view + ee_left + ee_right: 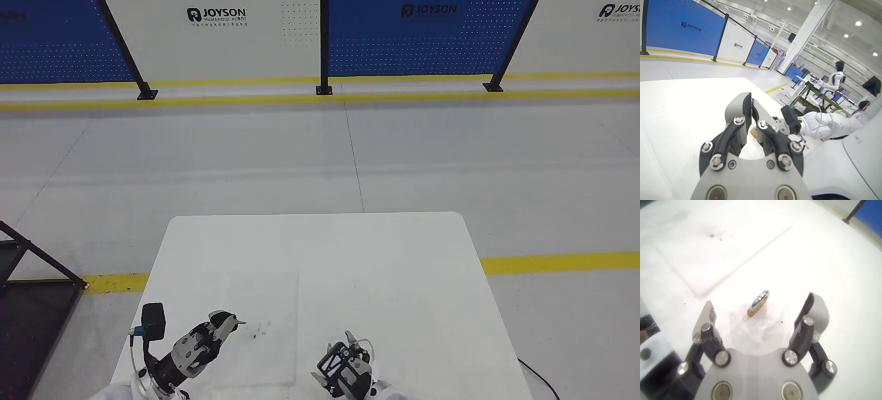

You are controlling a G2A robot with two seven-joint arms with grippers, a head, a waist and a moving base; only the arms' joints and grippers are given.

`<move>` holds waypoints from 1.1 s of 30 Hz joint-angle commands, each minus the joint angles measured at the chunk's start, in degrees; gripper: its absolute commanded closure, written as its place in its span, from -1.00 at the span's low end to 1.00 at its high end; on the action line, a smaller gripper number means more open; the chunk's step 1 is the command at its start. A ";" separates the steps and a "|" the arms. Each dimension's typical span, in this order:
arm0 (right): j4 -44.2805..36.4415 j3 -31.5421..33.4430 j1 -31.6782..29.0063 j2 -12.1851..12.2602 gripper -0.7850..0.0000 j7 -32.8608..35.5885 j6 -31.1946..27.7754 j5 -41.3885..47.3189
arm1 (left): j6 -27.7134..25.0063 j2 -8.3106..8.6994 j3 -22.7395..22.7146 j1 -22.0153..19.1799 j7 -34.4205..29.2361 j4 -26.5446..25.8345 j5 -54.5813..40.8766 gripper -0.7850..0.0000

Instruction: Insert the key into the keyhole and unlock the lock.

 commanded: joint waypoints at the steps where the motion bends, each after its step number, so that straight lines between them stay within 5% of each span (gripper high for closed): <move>1: 1.03 -0.52 0.67 -0.20 0.03 0.00 0.67 0.38 | 0.00 0.00 0.00 0.00 0.00 0.00 0.00 1.00; 5: 2.62 -1.12 1.62 -0.41 0.28 -0.24 0.91 0.92 | 0.00 0.00 0.00 0.00 0.00 0.00 0.00 1.00; 8: 3.13 -1.32 1.97 -0.49 0.97 -0.45 1.01 1.40 | 0.00 0.00 0.00 0.00 0.00 0.00 0.00 1.00; 9: 3.32 -1.36 2.08 -0.51 1.00 -0.48 0.93 1.66 | 0.00 0.00 0.00 0.00 0.00 0.00 0.00 1.00; 25: -0.81 1.90 0.62 0.25 1.00 -4.44 -1.82 8.80 | 0.00 0.00 0.00 0.00 0.00 0.00 0.00 1.00; 33: -8.47 12.97 -3.60 1.68 1.00 -7.45 -10.42 32.24 | 2.93 -0.22 0.62 -0.34 1.13 -0.72 -0.74 1.00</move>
